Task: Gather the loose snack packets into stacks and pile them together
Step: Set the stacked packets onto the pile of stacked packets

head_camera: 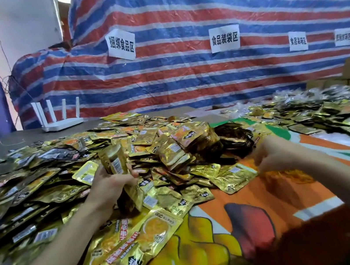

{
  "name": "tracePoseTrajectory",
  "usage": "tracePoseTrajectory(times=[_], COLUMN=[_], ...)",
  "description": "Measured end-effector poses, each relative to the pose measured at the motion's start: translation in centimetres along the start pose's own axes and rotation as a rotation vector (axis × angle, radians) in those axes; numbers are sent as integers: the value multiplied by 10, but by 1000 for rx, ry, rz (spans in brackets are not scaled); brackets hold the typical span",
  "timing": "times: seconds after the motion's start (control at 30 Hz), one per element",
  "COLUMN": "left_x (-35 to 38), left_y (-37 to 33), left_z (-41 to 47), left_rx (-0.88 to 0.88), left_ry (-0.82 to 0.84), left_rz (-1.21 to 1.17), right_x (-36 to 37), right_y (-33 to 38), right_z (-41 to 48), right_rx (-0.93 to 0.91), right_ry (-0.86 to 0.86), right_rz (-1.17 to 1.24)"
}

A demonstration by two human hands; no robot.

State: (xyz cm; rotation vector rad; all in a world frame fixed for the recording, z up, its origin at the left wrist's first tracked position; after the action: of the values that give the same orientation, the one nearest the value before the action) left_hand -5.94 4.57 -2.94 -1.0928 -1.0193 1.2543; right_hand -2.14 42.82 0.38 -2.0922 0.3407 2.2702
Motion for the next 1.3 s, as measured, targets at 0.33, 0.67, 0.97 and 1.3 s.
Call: tracePoseTrajectory(times=[0.33, 0.67, 0.97, 1.3], left_x=[-1, -7, 9, -8], left_y=[-1, -14, -13, -3], left_z=[3, 0, -7, 0], left_rx=[5, 63, -126, -225], left_ry=[-16, -61, 242, 84], left_rz=[-109, -336, -516, -498], right_x=[16, -43, -28, 11], right_y=[-3, -5, 141, 258], right_z=[-7, -11, -26, -1], right_rx=[35, 56, -511, -704], right_ry=[36, -429, -197, -248], right_rz=[-187, 87, 915, 967])
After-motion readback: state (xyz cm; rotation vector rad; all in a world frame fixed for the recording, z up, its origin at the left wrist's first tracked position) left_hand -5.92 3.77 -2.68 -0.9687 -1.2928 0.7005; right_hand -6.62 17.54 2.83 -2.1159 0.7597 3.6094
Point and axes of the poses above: each hand's wrist, its own z-axis towards the middle knuckle, its own x-axis out of the palm, y = z × x, the point moved 7 cm from there along z, towards the middle knuckle, and after that the axes turned 1 degree about -z, right-handed, at the moved point
